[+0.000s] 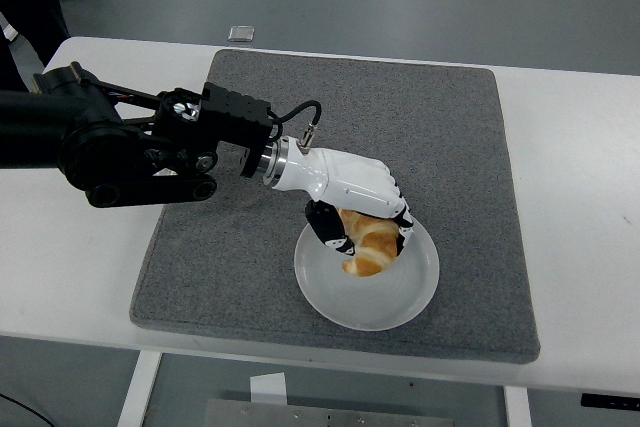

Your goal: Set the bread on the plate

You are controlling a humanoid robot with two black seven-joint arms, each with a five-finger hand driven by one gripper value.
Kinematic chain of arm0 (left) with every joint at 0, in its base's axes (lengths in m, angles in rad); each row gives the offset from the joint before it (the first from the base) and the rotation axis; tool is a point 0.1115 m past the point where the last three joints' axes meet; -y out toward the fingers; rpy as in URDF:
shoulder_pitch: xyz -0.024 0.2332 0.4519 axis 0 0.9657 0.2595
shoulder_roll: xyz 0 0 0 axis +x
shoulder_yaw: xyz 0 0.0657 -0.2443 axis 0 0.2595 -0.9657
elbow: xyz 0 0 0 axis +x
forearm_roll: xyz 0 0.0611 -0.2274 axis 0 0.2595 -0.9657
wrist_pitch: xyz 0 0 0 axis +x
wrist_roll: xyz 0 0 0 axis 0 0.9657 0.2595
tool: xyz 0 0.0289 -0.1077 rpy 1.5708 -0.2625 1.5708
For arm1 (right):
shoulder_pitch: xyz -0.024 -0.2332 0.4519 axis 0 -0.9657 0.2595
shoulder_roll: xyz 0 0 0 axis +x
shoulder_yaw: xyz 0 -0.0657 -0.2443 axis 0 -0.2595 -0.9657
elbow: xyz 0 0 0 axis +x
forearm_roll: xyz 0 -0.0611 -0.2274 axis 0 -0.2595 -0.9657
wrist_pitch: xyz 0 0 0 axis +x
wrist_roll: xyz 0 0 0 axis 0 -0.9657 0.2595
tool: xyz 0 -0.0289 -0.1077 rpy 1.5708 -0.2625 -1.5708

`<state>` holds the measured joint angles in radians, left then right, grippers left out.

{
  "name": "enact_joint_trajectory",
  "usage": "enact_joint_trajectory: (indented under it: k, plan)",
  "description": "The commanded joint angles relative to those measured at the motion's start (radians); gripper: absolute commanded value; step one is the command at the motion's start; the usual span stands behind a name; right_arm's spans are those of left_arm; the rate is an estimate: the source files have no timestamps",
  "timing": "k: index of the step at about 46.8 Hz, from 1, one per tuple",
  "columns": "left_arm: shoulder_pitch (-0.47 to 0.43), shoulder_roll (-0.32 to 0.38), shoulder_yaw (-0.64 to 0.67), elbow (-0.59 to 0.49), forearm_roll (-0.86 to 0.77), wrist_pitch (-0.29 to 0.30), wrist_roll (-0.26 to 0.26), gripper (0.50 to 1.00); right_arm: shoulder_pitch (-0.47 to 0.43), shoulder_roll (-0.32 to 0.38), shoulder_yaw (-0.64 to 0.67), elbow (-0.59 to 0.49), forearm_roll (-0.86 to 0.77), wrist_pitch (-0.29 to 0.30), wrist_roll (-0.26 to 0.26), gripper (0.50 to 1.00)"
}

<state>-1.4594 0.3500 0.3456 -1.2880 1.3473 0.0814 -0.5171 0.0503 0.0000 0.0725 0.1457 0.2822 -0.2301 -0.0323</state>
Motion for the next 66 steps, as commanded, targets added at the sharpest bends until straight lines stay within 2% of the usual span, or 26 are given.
enact_joint_trajectory:
  k: [1, 34, 66]
  plan:
    - [0.008, -0.014, 0.004, 0.015, 0.004, 0.001, 0.0, 0.5, -0.001, 0.0, 0.001, 0.0, 0.0, 0.0, 0.0, 0.954]
    - [0.1, -0.072, 0.004, 0.101, 0.05, 0.031, 0.0, 0.5, 0.0, 0.0, 0.001, 0.0, 0.0, 0.0, 0.0, 0.952]
    - [0.125, -0.086, 0.004, 0.141, 0.052, 0.043, 0.0, 0.5, -0.001, 0.0, 0.001, 0.0, 0.0, 0.0, 0.0, 0.952]
